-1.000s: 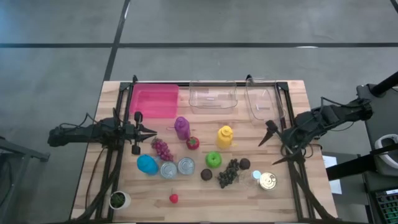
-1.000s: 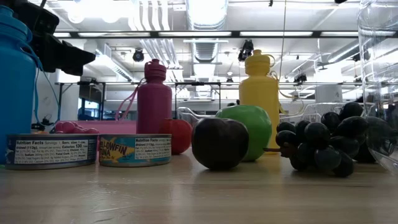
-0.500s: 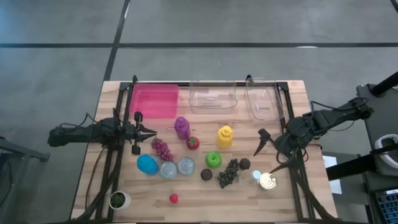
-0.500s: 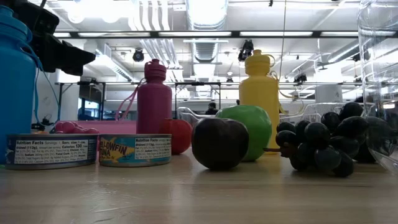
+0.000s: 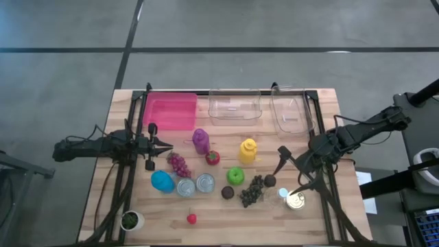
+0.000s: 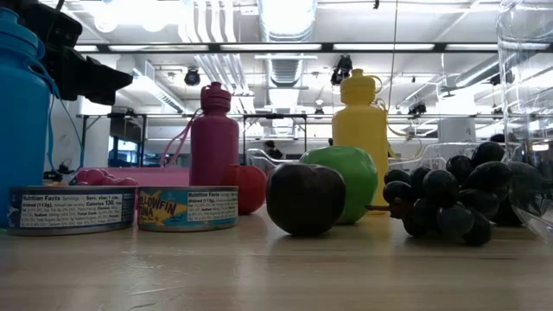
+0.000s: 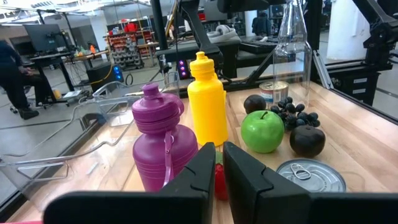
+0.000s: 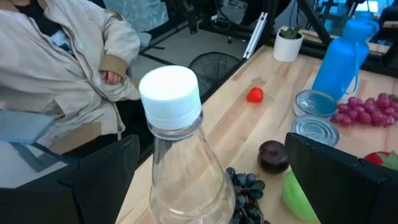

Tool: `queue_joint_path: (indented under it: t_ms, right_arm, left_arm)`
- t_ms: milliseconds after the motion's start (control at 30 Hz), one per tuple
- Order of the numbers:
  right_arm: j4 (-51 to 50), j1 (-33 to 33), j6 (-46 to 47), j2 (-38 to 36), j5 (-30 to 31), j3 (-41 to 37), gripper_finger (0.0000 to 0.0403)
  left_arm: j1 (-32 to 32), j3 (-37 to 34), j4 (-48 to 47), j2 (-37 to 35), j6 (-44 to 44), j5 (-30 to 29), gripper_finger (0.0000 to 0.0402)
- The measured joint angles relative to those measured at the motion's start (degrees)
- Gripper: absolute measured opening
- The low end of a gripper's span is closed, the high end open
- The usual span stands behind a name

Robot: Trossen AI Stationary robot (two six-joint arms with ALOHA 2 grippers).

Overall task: Pick & Place Food Item
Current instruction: Put the transparent water bottle into the right transparent bin

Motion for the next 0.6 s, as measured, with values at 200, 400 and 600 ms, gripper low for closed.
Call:
queue_joint_path:
  t_ms: [200,400,600]
  right_arm:
    - [2.3,2.2,2.1,1.2,-0.1,0.0,0.0400]
    - [5.2,4.4,3.1,2.8,0.0,0.0,0.0400]
    - [7.0,4.4,3.4,4.7,0.0,0.0,0.0400]
  left_arm:
    - [0.0,0.0,0.0,0.0,0.0,0.0,0.0036]
    - [0.0,0.0,0.0,0.0,0.0,0.0,0.0035]
    - [0.0,0.0,0.0,0.0,0.0,0.0,0.0035]
